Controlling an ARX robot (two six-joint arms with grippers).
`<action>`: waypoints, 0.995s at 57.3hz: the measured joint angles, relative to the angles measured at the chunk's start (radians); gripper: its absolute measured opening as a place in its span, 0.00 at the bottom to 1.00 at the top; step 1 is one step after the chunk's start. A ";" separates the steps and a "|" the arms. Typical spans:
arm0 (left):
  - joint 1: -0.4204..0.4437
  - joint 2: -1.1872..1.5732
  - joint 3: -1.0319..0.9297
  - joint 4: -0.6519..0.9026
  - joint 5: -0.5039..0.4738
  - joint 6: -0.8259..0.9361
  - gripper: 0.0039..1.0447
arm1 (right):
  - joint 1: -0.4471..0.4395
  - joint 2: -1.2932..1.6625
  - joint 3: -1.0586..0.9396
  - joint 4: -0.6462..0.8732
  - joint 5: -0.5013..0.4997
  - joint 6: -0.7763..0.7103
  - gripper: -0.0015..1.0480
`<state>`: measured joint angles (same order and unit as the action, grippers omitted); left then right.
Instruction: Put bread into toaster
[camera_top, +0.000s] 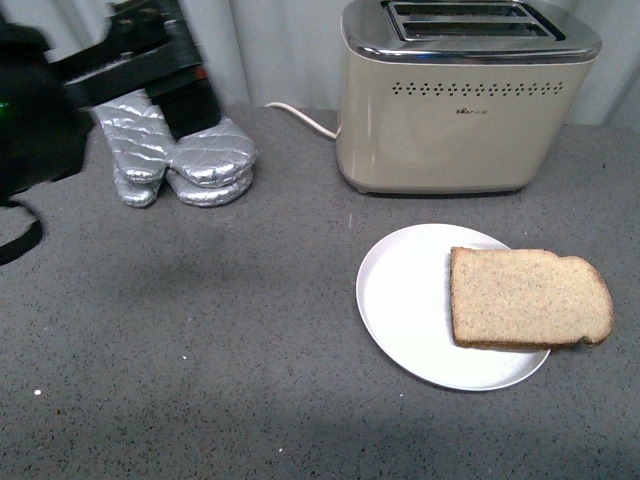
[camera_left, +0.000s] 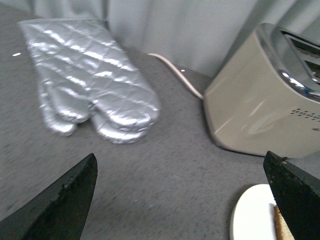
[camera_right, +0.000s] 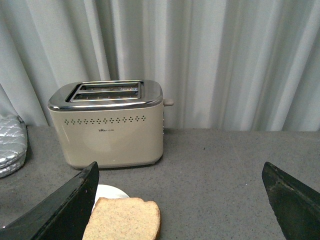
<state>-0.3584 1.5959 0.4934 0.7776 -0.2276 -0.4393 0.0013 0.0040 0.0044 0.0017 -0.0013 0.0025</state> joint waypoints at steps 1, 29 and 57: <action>0.007 -0.023 -0.025 -0.008 -0.003 -0.009 0.94 | 0.000 0.000 0.000 0.000 0.000 0.000 0.91; 0.132 -0.354 -0.441 0.216 -0.016 0.240 0.74 | 0.000 0.000 0.000 0.000 -0.002 0.000 0.91; 0.244 -0.804 -0.475 -0.018 0.117 0.428 0.33 | 0.000 0.000 0.000 -0.001 0.000 0.000 0.91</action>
<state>-0.1146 0.7918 0.0185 0.7597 -0.1101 -0.0113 0.0010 0.0040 0.0048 0.0006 -0.0010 0.0025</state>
